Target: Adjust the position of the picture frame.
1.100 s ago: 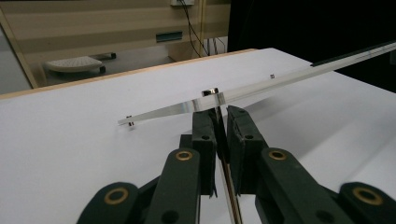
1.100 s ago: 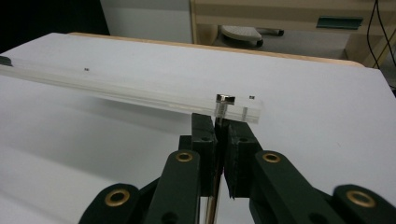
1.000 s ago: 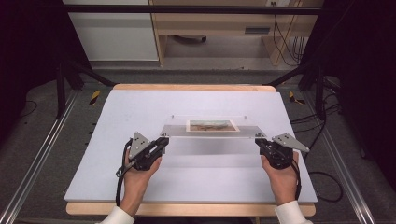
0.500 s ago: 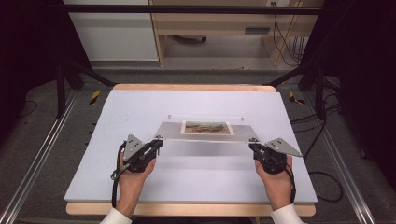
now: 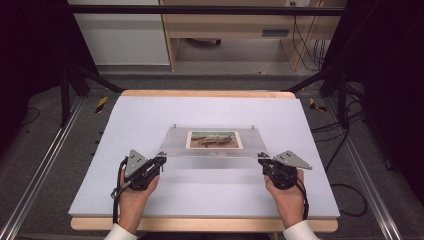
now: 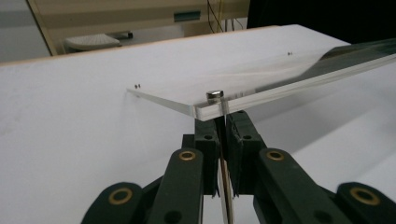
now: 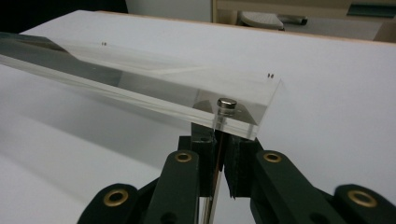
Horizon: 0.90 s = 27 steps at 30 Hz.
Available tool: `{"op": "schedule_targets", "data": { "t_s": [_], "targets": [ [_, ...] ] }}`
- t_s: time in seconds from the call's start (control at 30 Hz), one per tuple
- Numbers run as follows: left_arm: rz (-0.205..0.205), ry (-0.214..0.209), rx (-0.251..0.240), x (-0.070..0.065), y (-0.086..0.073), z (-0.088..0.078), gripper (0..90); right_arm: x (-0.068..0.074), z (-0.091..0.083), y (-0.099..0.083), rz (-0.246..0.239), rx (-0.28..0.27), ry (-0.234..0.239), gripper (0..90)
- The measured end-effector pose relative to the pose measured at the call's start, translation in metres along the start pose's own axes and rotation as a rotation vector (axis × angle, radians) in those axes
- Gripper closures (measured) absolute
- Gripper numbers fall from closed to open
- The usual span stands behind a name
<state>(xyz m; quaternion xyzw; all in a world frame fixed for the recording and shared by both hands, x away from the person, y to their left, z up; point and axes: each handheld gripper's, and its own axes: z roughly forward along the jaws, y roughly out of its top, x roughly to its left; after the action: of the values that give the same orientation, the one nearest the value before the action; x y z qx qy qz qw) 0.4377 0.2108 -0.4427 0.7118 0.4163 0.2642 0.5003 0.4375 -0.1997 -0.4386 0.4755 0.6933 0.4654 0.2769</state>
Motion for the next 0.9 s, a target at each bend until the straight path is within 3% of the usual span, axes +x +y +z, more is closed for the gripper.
{"op": "schedule_targets", "data": {
  "t_s": [0.17, 0.3, 0.37, 0.6, 0.87, 0.9],
  "targets": [
    [-0.007, -0.007, 0.062, -0.001, -0.012, 0.001, 83.8, 0.002, 0.002, -0.014, 0.041, 0.052, 0.006, 84.8],
    [-0.036, -0.016, 0.083, 0.0, -0.018, 0.002, 84.2, 0.002, 0.004, -0.021, 0.063, 0.082, 0.016, 84.9],
    [-0.03, -0.015, 0.091, -0.001, -0.022, 0.003, 84.2, 0.002, 0.005, -0.023, 0.067, 0.096, 0.025, 84.9],
    [-0.04, -0.018, 0.141, -0.002, -0.03, 0.004, 84.0, 0.002, 0.008, -0.031, 0.056, 0.16, 0.033, 84.2],
    [-0.019, -0.01, 0.162, -0.002, -0.032, 0.005, 78.8, 0.001, 0.011, -0.033, 0.039, 0.183, 0.04, 80.8],
    [-0.025, -0.009, 0.165, 0.0, -0.032, 0.005, 76.4, 0.0, 0.011, -0.033, 0.043, 0.185, 0.047, 76.3]
  ]
}}
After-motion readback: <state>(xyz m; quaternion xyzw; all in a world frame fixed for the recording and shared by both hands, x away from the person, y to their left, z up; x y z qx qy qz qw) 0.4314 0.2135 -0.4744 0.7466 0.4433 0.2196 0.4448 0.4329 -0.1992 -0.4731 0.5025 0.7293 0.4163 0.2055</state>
